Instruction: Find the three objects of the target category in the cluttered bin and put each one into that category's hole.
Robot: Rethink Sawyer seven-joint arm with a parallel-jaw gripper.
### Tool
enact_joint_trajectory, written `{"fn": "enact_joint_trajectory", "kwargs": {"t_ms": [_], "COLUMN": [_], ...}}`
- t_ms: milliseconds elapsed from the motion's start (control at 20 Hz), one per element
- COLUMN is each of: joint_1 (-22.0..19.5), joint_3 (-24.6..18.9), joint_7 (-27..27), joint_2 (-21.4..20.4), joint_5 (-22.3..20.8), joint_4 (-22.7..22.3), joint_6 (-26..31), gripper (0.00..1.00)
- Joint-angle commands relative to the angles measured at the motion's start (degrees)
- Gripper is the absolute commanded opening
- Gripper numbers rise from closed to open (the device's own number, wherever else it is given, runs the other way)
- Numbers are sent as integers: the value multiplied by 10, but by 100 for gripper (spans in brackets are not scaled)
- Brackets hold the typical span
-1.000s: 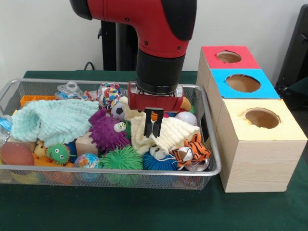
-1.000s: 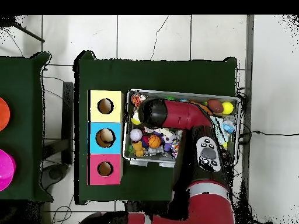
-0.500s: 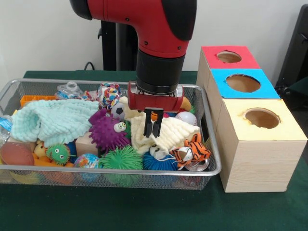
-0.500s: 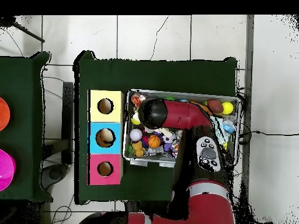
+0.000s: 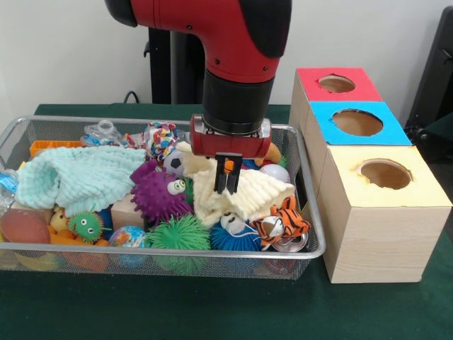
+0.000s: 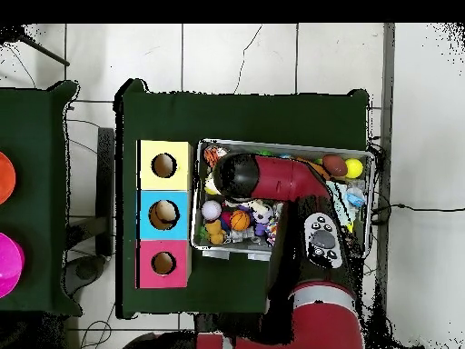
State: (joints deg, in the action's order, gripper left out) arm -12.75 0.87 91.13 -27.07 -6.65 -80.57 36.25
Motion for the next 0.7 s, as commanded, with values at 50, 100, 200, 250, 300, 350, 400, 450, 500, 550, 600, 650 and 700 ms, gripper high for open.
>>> {"fn": "enact_joint_trajectory", "kwargs": {"t_ms": [50, 100, 200, 250, 300, 350, 400, 450, 500, 550, 600, 650, 700], "joint_1": [10, 11, 15, 14, 14, 14, 13, 13, 14, 15, 16, 18, 19], "joint_3": [-46, -45, -44, -45, -47, -48, -50, -51, -52, -53, -53, -53, -53], "joint_7": [6, 7, 12, 14, 16, 17, 17, 19, 20, 23, 27, 29, 32], "joint_2": [-17, -18, -21, -21, -21, -21, -20, -19, -18, -17, -16, -16, -16], "joint_5": [3, 4, 4, 5, 6, 7, 7, 8, 8, 9, 10, 11, 12], "joint_4": [-19, -16, -15, -16, -16, -17, -17, -16, -15, -14, -14, -15, -15], "joint_6": [134, 143, 152, 154, 155, 154, 152, 151, 151, 148, 147, 145, 143], "gripper": [0, 0, 0, 0, 0, 0, 0, 0, 0, 0, 0, 0, 0]}}
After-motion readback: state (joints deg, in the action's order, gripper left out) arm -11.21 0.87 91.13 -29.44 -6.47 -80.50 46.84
